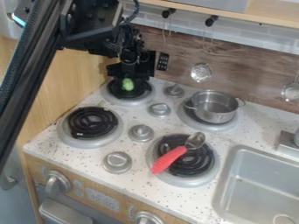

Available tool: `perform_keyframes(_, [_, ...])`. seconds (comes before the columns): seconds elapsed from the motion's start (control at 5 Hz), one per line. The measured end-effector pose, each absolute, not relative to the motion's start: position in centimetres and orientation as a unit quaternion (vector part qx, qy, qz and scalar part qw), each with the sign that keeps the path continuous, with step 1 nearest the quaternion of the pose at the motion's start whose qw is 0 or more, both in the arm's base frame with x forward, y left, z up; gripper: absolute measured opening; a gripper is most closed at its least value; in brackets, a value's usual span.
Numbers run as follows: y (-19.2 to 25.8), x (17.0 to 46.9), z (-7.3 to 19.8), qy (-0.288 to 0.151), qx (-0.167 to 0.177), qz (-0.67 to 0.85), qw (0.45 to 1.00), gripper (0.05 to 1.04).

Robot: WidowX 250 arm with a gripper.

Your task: Took item from top left corner and moved to bottom left burner

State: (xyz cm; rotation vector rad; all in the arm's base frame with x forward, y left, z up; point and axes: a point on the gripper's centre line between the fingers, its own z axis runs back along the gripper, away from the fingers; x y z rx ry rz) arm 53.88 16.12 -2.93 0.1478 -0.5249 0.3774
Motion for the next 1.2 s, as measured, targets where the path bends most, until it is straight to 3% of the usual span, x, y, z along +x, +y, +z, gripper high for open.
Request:
perform_keyframes(0.2, [15.6,52.8,-3.1,-0.258,0.068,0.179,0.947,0.532])
perform_keyframes(0.6, [14.8,48.0,1.5,-0.288,0.028,0.198,0.937,0.532])
perform_keyframes(0.8, [14.1,46.5,2.5,-0.272,0.006,0.196,0.942,0.532])
perform_keyframes(1.2, [14.1,42.0,-0.2,-0.162,-0.015,0.209,0.964,0.531])
